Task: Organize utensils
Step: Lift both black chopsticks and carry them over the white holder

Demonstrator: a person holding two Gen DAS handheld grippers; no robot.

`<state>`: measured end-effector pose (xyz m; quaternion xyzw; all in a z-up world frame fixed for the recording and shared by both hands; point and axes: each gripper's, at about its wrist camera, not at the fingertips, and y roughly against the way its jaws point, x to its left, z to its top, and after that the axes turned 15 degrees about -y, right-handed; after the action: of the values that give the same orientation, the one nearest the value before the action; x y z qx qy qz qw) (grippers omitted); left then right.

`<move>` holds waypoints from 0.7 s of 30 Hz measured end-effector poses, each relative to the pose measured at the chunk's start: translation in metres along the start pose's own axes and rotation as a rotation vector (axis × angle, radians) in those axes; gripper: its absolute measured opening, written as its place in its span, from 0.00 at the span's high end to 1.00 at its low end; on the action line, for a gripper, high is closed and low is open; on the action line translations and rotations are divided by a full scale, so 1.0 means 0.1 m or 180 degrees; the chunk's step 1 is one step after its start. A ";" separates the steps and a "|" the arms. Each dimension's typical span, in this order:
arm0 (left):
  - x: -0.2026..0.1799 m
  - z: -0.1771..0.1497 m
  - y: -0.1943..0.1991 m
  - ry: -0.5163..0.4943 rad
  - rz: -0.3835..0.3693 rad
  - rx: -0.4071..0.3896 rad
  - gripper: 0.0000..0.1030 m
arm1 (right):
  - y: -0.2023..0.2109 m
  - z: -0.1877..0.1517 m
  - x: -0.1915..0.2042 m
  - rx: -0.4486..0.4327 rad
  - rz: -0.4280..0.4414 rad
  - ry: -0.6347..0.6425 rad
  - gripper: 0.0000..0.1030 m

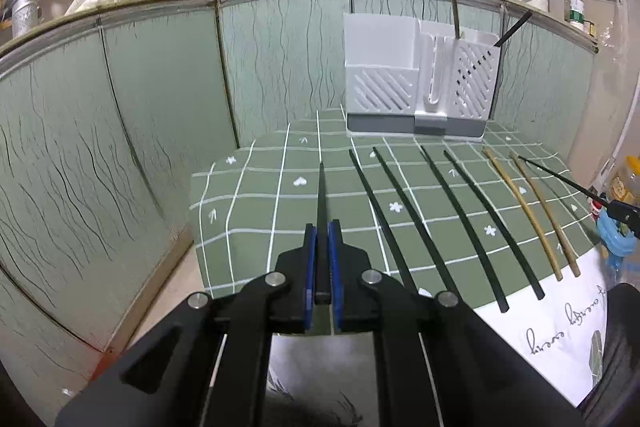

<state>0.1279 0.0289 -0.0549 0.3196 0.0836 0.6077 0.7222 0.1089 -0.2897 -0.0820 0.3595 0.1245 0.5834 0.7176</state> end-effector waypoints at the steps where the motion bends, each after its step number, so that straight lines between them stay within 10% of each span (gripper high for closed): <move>1: 0.00 0.02 0.03 -0.0031 0.0029 -0.0029 0.92 | 0.03 0.03 0.00 -0.0030 0.0016 0.0016 0.94; 21: 0.37 0.55 0.32 -0.0061 -0.0135 -0.0381 0.92 | 0.43 0.59 0.04 -0.0367 0.0247 0.0122 0.94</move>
<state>0.1381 0.0454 0.0160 0.2797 0.0469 0.5930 0.7536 0.1127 -0.3054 -0.0108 0.3109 0.0904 0.6237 0.7115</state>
